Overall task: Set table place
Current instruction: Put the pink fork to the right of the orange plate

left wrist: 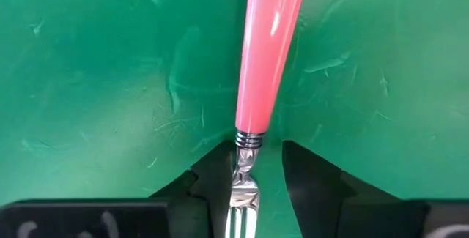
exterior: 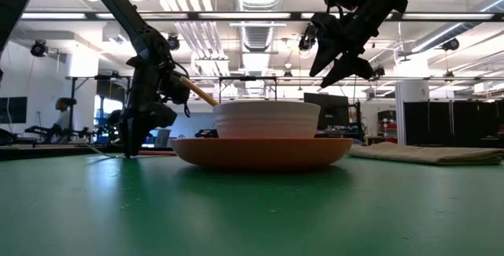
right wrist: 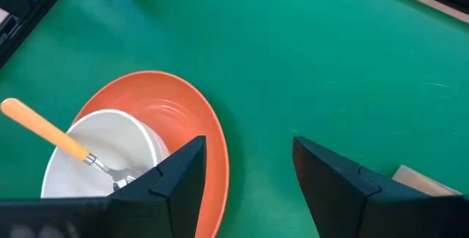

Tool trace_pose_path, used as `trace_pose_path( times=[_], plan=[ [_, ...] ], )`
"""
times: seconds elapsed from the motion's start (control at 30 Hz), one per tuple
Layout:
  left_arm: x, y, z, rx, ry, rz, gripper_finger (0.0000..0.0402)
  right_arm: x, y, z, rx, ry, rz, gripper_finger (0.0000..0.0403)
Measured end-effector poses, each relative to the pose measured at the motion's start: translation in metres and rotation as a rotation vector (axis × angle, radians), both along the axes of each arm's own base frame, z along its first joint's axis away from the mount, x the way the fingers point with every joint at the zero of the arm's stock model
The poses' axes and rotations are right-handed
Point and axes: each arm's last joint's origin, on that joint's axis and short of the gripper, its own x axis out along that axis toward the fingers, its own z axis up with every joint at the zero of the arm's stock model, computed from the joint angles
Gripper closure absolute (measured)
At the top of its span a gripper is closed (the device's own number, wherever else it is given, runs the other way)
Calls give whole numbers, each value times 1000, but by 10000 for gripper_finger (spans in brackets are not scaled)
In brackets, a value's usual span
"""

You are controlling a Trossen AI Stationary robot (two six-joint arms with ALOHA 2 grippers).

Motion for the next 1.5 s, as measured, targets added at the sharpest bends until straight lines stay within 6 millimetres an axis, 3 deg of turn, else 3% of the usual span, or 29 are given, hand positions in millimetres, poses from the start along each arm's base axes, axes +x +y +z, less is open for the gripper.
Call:
trace_pose_path(
  times=[0.37, 0.67, 0.93, 1.23, 1.5],
  plan=[
    [0, 2, 1, 43, 37, -30, 386, -3, -6, 0, -5, 0, -18, 207],
    [10, -3, 11, 92, 21, -95, 396, -3, -7, 0, -5, 0, -24, 207],
    [49, -12, 67, 245, -156, -158, 398, -5, -7, -1, 6, 19, -24, 207],
    [100, -43, 139, 386, -374, -332, 399, -7, -14, 0, 32, -14, -18, 207],
    [121, -76, 147, 452, -379, -548, 399, -6, -43, 19, 137, -319, -76, 207]
  ],
)
